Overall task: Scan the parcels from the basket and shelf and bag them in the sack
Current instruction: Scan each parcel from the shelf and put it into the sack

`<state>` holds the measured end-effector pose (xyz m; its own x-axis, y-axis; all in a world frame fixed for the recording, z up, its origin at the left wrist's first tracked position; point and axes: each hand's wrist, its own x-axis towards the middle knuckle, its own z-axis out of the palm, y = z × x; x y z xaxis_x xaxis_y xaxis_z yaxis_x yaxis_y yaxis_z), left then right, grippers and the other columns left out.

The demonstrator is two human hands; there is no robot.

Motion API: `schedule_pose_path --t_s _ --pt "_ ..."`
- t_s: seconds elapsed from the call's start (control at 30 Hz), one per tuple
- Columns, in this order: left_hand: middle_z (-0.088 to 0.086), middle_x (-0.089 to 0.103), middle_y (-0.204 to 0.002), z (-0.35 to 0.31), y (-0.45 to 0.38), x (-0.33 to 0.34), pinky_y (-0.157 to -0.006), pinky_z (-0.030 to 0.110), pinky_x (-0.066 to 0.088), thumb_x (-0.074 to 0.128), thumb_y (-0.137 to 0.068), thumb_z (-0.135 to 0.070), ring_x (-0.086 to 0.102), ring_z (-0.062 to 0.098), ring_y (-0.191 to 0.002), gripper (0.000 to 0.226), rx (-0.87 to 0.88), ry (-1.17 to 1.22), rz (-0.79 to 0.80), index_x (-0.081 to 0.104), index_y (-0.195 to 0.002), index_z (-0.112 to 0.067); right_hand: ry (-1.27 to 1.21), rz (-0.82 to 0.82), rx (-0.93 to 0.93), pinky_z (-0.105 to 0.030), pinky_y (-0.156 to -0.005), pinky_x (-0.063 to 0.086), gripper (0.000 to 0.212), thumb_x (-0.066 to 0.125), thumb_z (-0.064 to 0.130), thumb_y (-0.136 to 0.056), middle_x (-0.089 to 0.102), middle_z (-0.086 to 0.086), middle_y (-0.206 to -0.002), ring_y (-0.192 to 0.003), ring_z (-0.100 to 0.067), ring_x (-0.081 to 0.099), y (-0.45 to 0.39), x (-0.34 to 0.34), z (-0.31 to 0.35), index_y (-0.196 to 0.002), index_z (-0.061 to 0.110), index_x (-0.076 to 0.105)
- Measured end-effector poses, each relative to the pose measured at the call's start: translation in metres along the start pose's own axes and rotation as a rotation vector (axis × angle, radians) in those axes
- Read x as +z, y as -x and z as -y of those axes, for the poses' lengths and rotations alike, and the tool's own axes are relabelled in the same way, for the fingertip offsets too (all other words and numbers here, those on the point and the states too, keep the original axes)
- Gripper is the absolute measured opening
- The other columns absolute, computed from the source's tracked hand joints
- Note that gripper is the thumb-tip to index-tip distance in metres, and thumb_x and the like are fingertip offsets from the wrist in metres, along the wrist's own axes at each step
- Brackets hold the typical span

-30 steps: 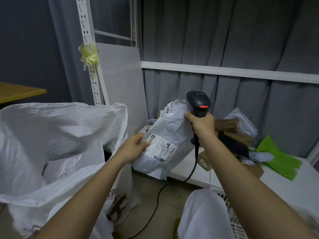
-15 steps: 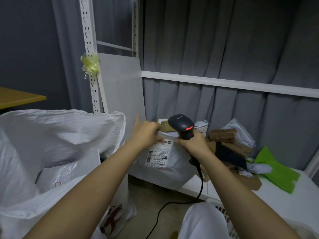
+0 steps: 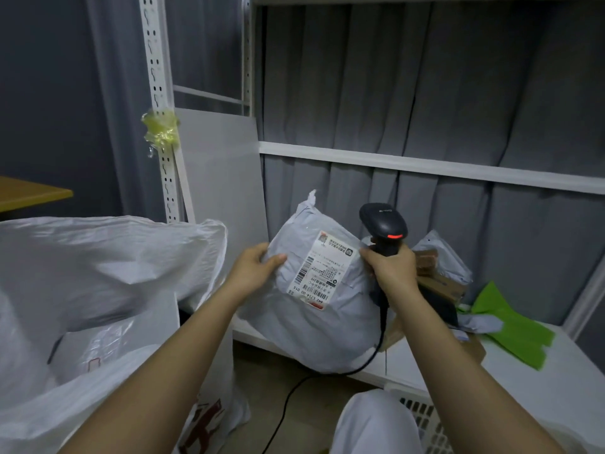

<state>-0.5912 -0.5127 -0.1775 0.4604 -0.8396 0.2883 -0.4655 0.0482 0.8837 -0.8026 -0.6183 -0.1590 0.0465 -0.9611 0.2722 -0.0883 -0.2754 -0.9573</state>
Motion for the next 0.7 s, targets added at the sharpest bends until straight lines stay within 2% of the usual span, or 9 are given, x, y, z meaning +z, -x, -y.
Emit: schedule_pose_path --t_s 0.07,0.13,0.2,0.23,0.37,0.43,0.53,0.7 --pt "-0.013 0.059 -0.069 -0.017 -0.011 0.005 -0.051 0.006 0.036 0.062 -0.093 -0.019 0.053 0.002 -0.063 0.019 0.078 -0.085 -0.013 0.058 -0.074 -0.022 0.115 -0.083 -0.052 -0.041 -0.08 0.053 0.021 0.074 0.023 -0.08 0.066 -0.002 -0.08 -0.081 -0.024 0.064 0.0 -0.003 -0.004 -0.074 0.026 0.054" --pt "-0.013 0.055 -0.06 -0.032 -0.024 0.008 -0.052 0.012 0.037 0.063 -0.092 -0.02 0.049 0.003 -0.056 0.027 0.121 -0.203 -0.003 0.055 -0.066 -0.022 0.154 -0.099 -0.079 -0.039 -0.075 0.052 0.018 0.072 0.028 -0.078 0.065 -0.002 -0.079 -0.08 -0.025 0.064 0.002 -0.007 -0.008 -0.075 0.025 0.054" --pt "-0.008 0.057 -0.063 -0.044 -0.038 0.008 -0.061 0.027 0.04 0.064 -0.091 -0.025 0.052 0.014 -0.063 0.022 0.128 -0.308 0.024 0.058 -0.07 -0.02 0.17 -0.059 -0.079 -0.04 -0.074 0.052 0.016 0.071 0.032 -0.076 0.066 -0.003 -0.079 -0.08 -0.026 0.064 0.005 -0.008 -0.012 -0.077 0.024 0.057" --pt "-0.006 0.056 -0.063 -0.048 -0.046 0.007 -0.062 0.03 0.039 0.065 -0.09 -0.027 0.052 0.018 -0.064 0.024 0.129 -0.35 0.028 0.057 -0.069 -0.019 0.175 -0.025 -0.082 -0.039 -0.073 0.051 0.016 0.072 0.03 -0.076 0.066 -0.004 -0.076 -0.078 -0.026 0.064 0.008 -0.008 -0.014 -0.076 0.023 0.058" --pt "-0.002 0.049 -0.057 -0.06 -0.066 0.003 -0.061 0.031 0.035 0.069 -0.087 -0.031 0.048 0.022 -0.062 0.04 0.142 -0.48 0.026 0.046 -0.058 -0.013 0.128 0.156 -0.126 -0.028 -0.062 0.044 0.011 0.073 0.014 -0.081 0.064 -0.002 -0.069 -0.069 -0.018 0.06 0.026 -0.008 -0.018 -0.08 0.017 0.062" --pt "-0.003 0.049 -0.057 -0.062 -0.07 0.001 -0.061 0.03 0.034 0.069 -0.086 -0.035 0.047 0.021 -0.061 0.042 0.133 -0.543 0.029 0.047 -0.059 -0.012 0.148 0.247 -0.153 -0.028 -0.063 0.045 0.013 0.074 0.015 -0.08 0.064 -0.002 -0.073 -0.071 -0.016 0.06 0.033 -0.01 -0.022 -0.085 0.019 0.063" --pt "-0.002 0.05 -0.057 -0.061 -0.072 -0.003 -0.061 0.029 0.034 0.069 -0.086 -0.036 0.047 0.021 -0.06 0.034 0.12 -0.546 0.025 0.057 -0.068 -0.01 0.219 0.315 -0.171 -0.029 -0.063 0.044 0.019 0.076 0.016 -0.078 0.059 0.001 -0.067 -0.066 -0.012 0.056 0.037 -0.011 -0.026 -0.077 0.022 0.058" --pt "0.005 0.056 -0.066 -0.058 -0.072 -0.008 -0.062 0.029 0.036 0.069 -0.086 -0.033 0.05 0.022 -0.063 0.032 0.123 -0.525 -0.008 0.065 -0.081 -0.002 0.27 0.385 -0.076 -0.039 -0.07 0.056 0.015 0.078 0.024 -0.076 0.067 -0.001 -0.073 -0.073 -0.018 0.064 0.038 -0.011 -0.026 -0.083 0.02 0.066"
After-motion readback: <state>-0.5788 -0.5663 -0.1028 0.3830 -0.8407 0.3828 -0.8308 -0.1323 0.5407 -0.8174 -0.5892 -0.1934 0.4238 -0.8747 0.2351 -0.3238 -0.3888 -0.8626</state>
